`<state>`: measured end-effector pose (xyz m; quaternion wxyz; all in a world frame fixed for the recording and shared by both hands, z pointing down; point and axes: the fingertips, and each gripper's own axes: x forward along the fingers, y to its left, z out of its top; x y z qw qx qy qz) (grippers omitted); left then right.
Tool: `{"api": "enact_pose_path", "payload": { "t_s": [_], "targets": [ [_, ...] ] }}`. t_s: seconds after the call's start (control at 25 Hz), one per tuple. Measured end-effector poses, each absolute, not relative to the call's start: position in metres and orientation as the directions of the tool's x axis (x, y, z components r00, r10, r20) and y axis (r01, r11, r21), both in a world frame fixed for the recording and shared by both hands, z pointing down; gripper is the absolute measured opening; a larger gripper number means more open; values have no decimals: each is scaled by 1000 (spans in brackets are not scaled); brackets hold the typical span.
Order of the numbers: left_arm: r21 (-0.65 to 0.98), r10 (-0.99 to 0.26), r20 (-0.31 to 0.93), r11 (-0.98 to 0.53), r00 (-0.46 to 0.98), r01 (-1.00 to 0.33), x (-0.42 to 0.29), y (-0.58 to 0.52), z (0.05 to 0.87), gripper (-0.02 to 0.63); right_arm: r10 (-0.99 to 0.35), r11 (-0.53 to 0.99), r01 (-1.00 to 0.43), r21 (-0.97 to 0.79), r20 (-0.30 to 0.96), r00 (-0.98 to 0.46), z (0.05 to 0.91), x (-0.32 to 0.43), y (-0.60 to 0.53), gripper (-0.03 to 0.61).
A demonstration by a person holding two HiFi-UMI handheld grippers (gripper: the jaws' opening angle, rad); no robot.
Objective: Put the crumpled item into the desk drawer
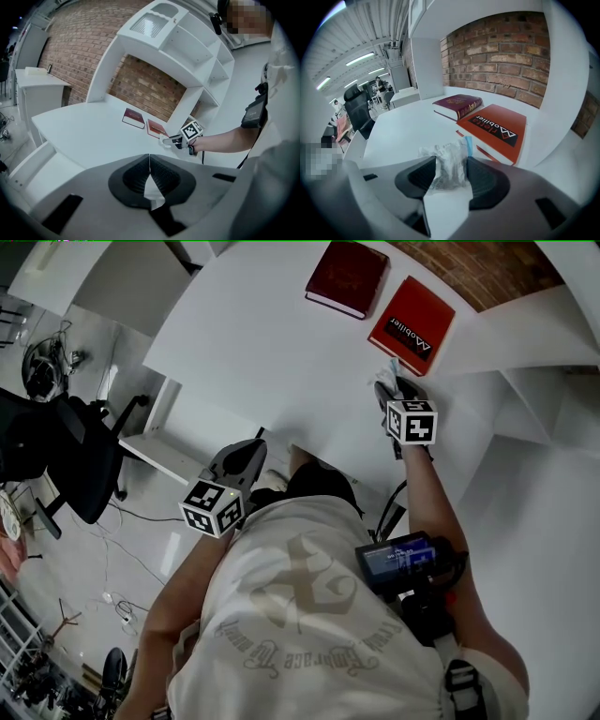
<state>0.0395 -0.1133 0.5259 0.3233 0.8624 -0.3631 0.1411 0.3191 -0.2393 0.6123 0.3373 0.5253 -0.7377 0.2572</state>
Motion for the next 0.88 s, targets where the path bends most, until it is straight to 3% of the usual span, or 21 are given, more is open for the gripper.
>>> {"api": "enact_pose_path", "payload": {
  "t_s": [0.88],
  "targets": [
    [406,-685,389,-472,616,-782,-18,-74,490,21,-638,463,-886,-4,692,-336,556,234,-221,225]
  ]
}}
